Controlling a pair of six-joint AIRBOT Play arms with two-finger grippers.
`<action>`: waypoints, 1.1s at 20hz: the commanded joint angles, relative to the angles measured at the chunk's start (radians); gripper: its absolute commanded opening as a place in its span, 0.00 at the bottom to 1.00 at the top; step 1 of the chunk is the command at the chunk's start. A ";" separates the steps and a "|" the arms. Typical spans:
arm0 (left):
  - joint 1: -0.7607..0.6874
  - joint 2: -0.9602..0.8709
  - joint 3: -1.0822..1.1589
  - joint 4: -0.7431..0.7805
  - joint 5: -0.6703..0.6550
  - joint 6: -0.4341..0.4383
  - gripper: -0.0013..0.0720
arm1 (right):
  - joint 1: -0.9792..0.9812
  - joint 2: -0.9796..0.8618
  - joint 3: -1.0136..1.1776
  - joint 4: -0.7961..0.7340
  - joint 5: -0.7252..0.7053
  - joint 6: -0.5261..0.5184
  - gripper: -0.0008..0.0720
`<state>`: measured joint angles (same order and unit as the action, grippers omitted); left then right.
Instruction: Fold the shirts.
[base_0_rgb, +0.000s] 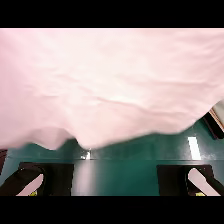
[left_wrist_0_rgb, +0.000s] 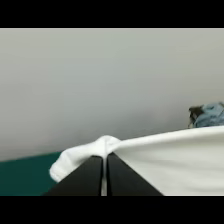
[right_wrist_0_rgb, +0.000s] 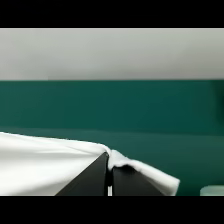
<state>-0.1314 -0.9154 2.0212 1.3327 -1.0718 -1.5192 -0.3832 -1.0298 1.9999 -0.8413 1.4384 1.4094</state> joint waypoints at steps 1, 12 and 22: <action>0.001 -0.146 -0.171 0.024 -0.146 -0.002 0.06 | 0.143 -0.154 -0.090 -0.116 0.078 0.047 0.03; 0.001 -0.729 -0.372 0.013 0.018 0.034 0.06 | 0.436 -0.737 -0.169 -0.277 -0.211 0.041 0.03; 0.156 -0.706 -0.328 0.092 -0.378 0.035 0.60 | 0.389 -0.750 -0.056 -0.275 -0.064 -0.001 0.54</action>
<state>-0.0475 -1.6520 1.6917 1.4174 -1.2373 -1.5017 0.0254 -1.8229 1.9709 -1.1179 1.3247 1.4441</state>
